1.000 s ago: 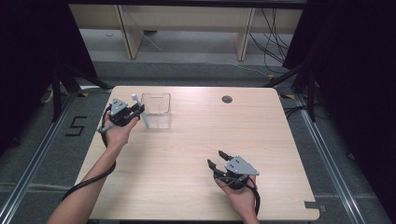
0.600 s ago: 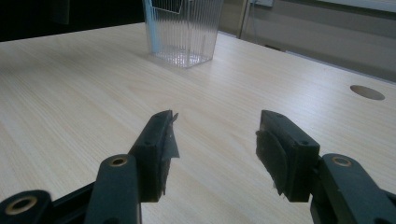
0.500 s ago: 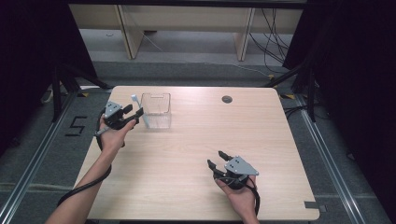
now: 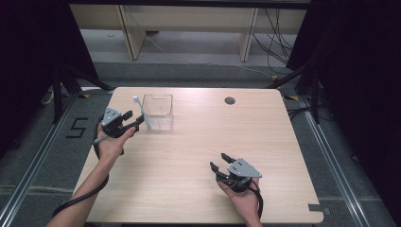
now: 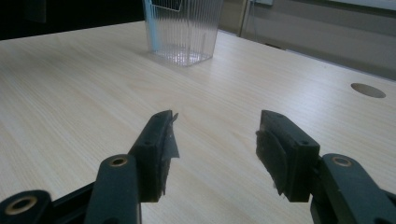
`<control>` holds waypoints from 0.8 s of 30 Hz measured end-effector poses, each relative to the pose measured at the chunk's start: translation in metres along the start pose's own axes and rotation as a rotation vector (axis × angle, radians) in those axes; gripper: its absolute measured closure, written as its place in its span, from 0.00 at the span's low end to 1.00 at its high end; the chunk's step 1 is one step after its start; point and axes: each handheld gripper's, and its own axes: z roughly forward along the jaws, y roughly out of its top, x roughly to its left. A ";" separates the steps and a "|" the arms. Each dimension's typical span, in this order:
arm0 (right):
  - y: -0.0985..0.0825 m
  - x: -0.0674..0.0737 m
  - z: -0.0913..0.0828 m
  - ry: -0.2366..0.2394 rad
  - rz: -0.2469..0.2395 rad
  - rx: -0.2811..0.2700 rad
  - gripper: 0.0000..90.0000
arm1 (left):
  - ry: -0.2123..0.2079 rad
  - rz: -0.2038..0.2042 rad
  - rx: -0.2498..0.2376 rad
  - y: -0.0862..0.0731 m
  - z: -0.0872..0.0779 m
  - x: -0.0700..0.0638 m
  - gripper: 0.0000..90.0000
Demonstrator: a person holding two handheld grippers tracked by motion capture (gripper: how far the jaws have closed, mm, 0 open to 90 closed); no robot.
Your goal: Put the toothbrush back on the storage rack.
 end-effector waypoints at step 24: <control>0.000 0.000 -0.001 -0.005 -0.009 0.011 0.52 | -0.060 0.008 0.017 -0.031 -0.044 -0.016 0.45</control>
